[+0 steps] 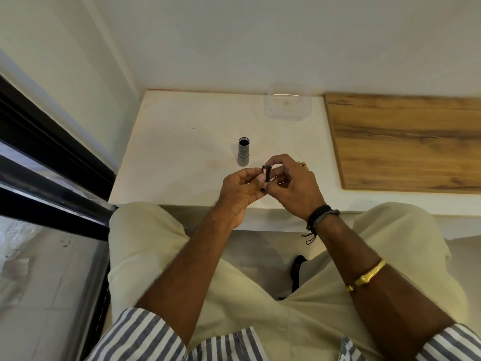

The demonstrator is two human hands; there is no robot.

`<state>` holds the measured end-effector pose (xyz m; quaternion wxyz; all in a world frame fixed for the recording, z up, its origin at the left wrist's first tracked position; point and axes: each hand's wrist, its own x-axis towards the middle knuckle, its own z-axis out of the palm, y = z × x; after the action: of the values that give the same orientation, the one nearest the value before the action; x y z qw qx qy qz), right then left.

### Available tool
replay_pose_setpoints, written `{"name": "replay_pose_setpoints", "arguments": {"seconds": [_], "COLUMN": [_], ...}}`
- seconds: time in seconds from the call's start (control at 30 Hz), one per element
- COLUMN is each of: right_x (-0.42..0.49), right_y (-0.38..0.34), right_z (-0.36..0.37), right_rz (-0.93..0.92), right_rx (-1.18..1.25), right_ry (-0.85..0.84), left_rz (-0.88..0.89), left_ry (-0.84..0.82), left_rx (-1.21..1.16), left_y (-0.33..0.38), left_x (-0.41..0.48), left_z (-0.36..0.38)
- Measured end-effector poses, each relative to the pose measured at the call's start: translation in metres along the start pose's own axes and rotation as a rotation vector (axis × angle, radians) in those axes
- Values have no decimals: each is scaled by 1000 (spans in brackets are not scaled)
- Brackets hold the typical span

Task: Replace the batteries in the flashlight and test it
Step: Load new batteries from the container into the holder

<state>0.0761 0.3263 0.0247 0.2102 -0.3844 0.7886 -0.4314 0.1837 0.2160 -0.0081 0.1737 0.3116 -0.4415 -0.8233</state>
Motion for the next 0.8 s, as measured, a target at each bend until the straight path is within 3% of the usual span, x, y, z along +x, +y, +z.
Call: {"name": "replay_pose_setpoints", "arguments": {"seconds": [0.17, 0.27, 0.37, 0.6, 0.8], "right_x": [6, 11, 17, 19, 21], "right_y": [1, 1, 0, 7, 10], "right_z": [1, -1, -2, -2, -6], "right_rz": [36, 104, 158, 229, 193], "right_rx": [124, 275, 454, 715, 725], "right_ry": [32, 85, 98, 265, 328], "left_rz": [-5, 148, 303, 292, 427], "left_ry": [42, 282, 529, 410, 385], "left_rx": [-12, 130, 418, 902, 972], "left_y": [6, 11, 15, 26, 24], "left_x": [4, 13, 28, 58, 49], "left_z": [-2, 0, -2, -14, -15]}}
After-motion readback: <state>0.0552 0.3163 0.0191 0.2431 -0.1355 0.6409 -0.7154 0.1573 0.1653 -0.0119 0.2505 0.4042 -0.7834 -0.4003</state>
